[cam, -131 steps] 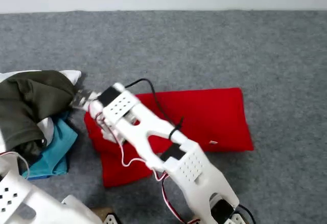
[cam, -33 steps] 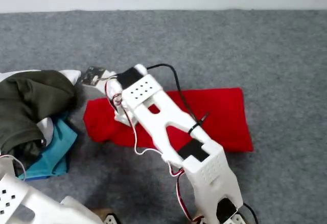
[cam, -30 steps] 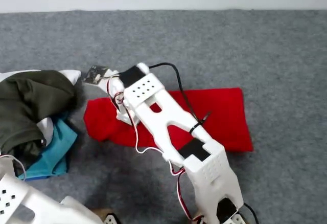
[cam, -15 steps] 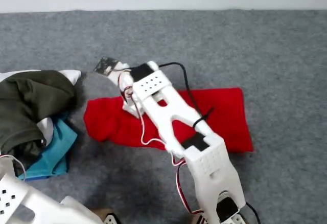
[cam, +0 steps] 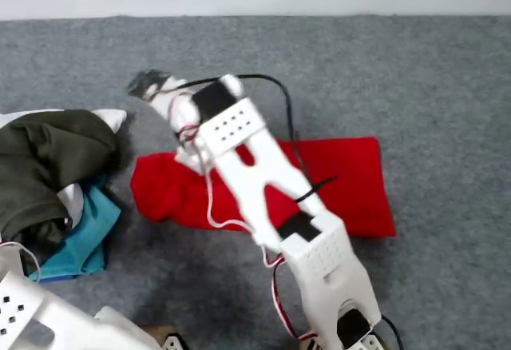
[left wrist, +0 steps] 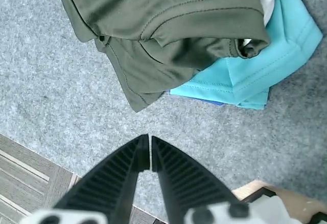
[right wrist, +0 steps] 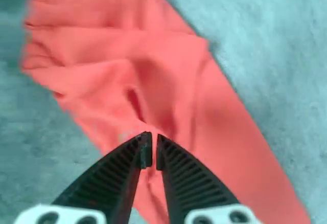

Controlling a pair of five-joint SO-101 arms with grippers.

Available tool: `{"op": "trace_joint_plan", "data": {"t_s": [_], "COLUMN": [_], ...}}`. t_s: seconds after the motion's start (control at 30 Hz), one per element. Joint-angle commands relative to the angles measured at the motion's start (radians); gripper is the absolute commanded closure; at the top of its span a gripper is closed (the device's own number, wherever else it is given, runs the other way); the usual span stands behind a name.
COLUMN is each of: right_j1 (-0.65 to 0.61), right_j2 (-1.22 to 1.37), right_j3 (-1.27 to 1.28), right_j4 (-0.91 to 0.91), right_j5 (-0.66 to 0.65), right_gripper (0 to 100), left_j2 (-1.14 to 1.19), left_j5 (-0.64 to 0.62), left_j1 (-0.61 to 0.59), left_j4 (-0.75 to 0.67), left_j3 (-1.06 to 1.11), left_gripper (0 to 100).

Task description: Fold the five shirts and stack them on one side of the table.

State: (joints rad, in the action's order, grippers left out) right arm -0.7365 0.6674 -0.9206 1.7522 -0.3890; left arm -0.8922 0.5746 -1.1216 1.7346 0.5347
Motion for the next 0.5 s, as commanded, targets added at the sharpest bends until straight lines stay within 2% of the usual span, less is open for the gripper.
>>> {"op": "trace_joint_plan", "data": {"t_s": [0.0, 0.1, 0.23, 0.33, 0.4, 0.47], "right_j1": [-0.064, -0.068, 0.064, 0.151, 0.177, 0.163], "right_j2": [-0.022, 0.039, 0.168, 0.257, 0.283, 0.269], "right_j3": [-0.046, -0.038, -0.04, -0.04, -0.046, -0.092], "right_j4": [0.038, -0.016, -0.177, -0.294, -0.317, -0.252], "right_j5": [0.014, 0.006, 0.0, -0.052, -0.063, -0.057], "right_gripper": [99.0, 99.0, 99.0, 99.0, 99.0, 99.0], "left_j2": [-0.014, -0.014, -0.012, -0.012, -0.015, -0.017], "left_j5": [-0.002, -0.002, -0.002, -0.002, -0.002, -0.002], "left_j1": [0.003, 0.003, 0.003, 0.003, 0.003, 0.003], "left_j4": [0.003, 0.003, 0.003, 0.003, 0.002, 0.002], "left_j3": [-0.028, -0.028, -0.028, -0.027, -0.015, 0.013], "left_gripper": [99, 99, 99, 99, 99, 99]}}
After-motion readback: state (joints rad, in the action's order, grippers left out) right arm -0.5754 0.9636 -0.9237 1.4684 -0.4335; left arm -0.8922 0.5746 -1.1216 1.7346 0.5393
